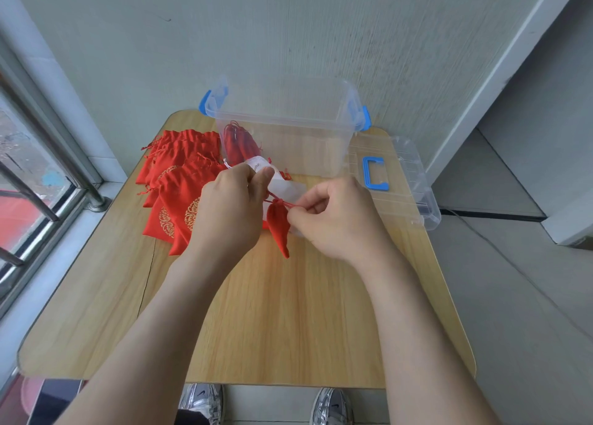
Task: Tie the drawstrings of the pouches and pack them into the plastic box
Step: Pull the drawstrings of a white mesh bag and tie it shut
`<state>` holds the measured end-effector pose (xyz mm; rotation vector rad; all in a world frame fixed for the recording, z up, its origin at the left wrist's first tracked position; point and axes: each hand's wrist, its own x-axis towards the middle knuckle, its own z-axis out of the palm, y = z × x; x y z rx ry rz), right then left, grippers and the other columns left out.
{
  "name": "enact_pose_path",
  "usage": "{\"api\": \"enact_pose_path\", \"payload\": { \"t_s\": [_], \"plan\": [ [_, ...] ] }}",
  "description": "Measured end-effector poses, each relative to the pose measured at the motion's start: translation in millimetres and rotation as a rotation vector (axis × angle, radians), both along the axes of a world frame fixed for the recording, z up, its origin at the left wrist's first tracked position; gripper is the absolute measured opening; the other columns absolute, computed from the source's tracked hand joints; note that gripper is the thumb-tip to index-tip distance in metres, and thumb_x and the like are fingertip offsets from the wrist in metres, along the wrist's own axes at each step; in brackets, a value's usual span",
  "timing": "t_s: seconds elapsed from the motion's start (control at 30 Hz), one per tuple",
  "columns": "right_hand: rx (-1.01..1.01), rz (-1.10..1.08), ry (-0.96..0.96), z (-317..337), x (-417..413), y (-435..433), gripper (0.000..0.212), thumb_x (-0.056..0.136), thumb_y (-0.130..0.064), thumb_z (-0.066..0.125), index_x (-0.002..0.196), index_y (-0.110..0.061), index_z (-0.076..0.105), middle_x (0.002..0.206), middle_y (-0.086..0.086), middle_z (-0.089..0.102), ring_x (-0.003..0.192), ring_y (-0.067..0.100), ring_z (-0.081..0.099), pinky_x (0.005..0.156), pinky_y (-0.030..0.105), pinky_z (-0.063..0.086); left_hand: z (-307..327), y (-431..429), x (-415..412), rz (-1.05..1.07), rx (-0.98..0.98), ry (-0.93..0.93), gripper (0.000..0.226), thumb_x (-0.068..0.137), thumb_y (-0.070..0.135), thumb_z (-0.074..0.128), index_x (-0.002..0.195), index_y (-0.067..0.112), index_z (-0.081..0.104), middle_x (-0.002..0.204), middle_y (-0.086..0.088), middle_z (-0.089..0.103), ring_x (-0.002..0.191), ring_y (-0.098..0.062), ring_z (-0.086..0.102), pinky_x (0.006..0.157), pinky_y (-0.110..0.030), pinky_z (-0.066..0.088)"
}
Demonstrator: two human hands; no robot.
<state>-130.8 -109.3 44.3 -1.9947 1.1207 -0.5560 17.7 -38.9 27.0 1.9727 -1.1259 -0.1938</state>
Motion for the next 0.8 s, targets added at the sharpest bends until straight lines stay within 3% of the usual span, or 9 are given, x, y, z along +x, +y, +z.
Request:
{"api": "enact_pose_path", "payload": {
  "t_s": [0.13, 0.23, 0.33, 0.4, 0.47, 0.53, 0.6, 0.7, 0.8],
  "plan": [
    [-0.083, -0.010, 0.065, -8.4, 2.4, -1.6, 0.017, 0.081, -0.034, 0.080, 0.071, -0.024, 0.071, 0.062, -0.013, 0.067, 0.062, 0.003, 0.061, 0.051, 0.014, 0.041, -2.3, 0.8, 1.7, 0.020, 0.034, 0.011, 0.044, 0.110, 0.042, 0.047, 0.097, 0.003, 0.063, 0.087, -0.010, 0.068, 0.082, -0.034, 0.062, 0.071, -0.048, 0.048],
    [-0.141, 0.008, 0.098, -12.4, 1.7, -2.6, 0.013, 0.082, -0.029, 0.073, 0.072, -0.024, 0.065, 0.067, -0.010, 0.065, 0.066, 0.007, 0.060, 0.057, 0.024, 0.045, -2.4, 1.9, 1.3, 0.052, 0.020, 0.066, 0.031, 0.111, 0.039, 0.049, 0.118, 0.010, 0.058, 0.103, -0.005, 0.063, 0.091, -0.028, 0.060, 0.073, -0.039, 0.042],
    [-0.171, 0.006, 0.125, -13.9, 1.1, -2.6, 0.010, 0.082, -0.026, 0.068, 0.073, -0.025, 0.065, 0.071, -0.010, 0.067, 0.070, 0.012, 0.064, 0.064, 0.033, 0.056, -4.8, 2.2, 4.0, 0.055, -0.005, 0.091, 0.015, 0.110, 0.032, 0.052, 0.115, 0.018, 0.055, 0.117, -0.004, 0.064, 0.101, -0.030, 0.063, 0.079, -0.039, 0.045],
    [-0.178, -0.017, 0.113, -15.3, 2.0, -3.5, 0.009, 0.080, -0.027, 0.067, 0.071, -0.025, 0.066, 0.071, -0.010, 0.069, 0.072, 0.014, 0.065, 0.067, 0.034, 0.058, -6.7, 1.3, 6.9, 0.057, -0.014, 0.114, 0.009, 0.108, 0.029, 0.054, 0.113, 0.021, 0.055, 0.120, -0.006, 0.066, 0.101, -0.031, 0.064, 0.076, -0.037, 0.047],
    [-0.167, -0.069, 0.064, -16.0, 2.9, -5.5, 0.011, 0.079, -0.026, 0.068, 0.068, -0.023, 0.067, 0.069, -0.011, 0.069, 0.072, 0.011, 0.066, 0.066, 0.031, 0.057, -6.9, 0.1, 8.4, 0.053, -0.009, 0.151, 0.011, 0.107, 0.029, 0.055, 0.115, 0.022, 0.058, 0.116, -0.016, 0.067, 0.084, -0.030, 0.059, 0.059, -0.029, 0.043],
    [-0.114, -0.134, -0.009, -16.5, 2.7, -7.2, 0.017, 0.080, -0.024, 0.070, 0.064, -0.019, 0.067, 0.064, -0.012, 0.068, 0.067, 0.006, 0.063, 0.059, 0.022, 0.052, -5.5, -0.8, 8.6, 0.042, -0.008, 0.182, 0.012, 0.106, 0.027, 0.057, 0.117, 0.022, 0.060, 0.103, -0.020, 0.064, 0.069, -0.027, 0.054, 0.054, -0.028, 0.035],
    [-0.054, -0.184, -0.070, -16.4, 2.5, -6.8, 0.025, 0.080, -0.023, 0.072, 0.059, -0.013, 0.062, 0.055, -0.013, 0.060, 0.060, 0.005, 0.056, 0.049, 0.012, 0.040, -5.0, -1.4, 9.6, 0.037, -0.016, 0.207, 0.013, 0.104, 0.024, 0.059, 0.117, 0.022, 0.061, 0.086, -0.004, 0.055, 0.059, -0.011, 0.046, 0.053, -0.029, 0.033],
    [-0.015, -0.191, -0.133, -17.0, 3.1, -5.2, 0.031, 0.081, -0.024, 0.071, 0.058, -0.009, 0.056, 0.051, -0.010, 0.049, 0.056, 0.008, 0.046, 0.049, 0.017, 0.036, -5.6, -1.8, 10.4, 0.041, -0.032, 0.240, 0.012, 0.104, 0.024, 0.060, 0.115, 0.021, 0.063, 0.074, 0.006, 0.047, 0.054, -0.006, 0.042, 0.051, -0.026, 0.031],
    [0.085, -0.100, -0.247, -17.2, 7.0, -4.4, 0.030, 0.080, -0.027, 0.067, 0.059, -0.017, 0.048, 0.057, -0.008, 0.050, 0.060, 0.013, 0.047, 0.056, 0.029, 0.045, -4.8, -1.5, 9.4, 0.058, -0.106, 0.303, 0.010, 0.105, 0.025, 0.055, 0.111, 0.022, 0.063, 0.067, 0.004, 0.050, 0.043, -0.004, 0.041, 0.046, -0.021, 0.031]
  ]
}}
